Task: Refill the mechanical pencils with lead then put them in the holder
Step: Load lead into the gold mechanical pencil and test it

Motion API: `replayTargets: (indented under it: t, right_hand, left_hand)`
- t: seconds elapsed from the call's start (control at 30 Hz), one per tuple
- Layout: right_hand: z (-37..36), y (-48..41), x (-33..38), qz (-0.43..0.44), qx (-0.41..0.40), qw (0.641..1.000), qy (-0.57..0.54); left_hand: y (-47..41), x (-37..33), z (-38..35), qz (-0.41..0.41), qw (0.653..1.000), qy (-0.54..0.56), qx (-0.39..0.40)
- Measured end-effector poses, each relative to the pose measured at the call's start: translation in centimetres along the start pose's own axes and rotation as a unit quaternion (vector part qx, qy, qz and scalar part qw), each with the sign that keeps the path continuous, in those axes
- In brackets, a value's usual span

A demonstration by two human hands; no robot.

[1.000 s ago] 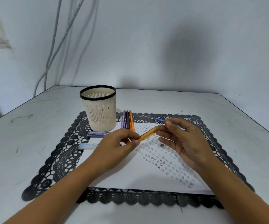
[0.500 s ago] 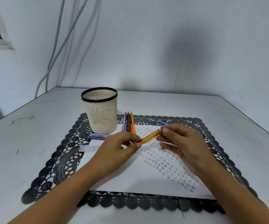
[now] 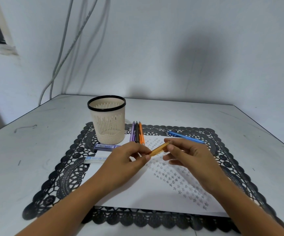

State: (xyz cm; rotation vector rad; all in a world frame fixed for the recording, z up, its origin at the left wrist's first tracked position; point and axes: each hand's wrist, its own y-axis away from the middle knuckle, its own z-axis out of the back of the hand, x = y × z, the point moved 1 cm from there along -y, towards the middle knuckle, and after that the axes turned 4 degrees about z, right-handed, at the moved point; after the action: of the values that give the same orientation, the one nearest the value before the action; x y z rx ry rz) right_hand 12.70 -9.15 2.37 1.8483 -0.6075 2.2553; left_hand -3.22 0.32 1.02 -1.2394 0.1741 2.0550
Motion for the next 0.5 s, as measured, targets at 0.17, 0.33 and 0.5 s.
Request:
replayTargets:
  t: [0.17, 0.33, 0.5]
  right_hand:
    - [0.3, -0.1, 0.1, 0.008, -0.023, 1.0, -0.002]
    - [1.7, -0.8, -1.4, 0.048, -0.083, 0.958, 0.272]
    - [1.0, -0.9, -3.1, 0.035, 0.037, 0.883, 0.466]
  left_hand:
    - [0.0, -0.1, 0.0, 0.0, 1.0, -0.003, 0.002]
    - [-0.1, 0.2, 0.0, 0.0, 1.0, -0.016, 0.007]
    - [-0.2, 0.3, -0.1, 0.001, 1.0, -0.023, 0.009]
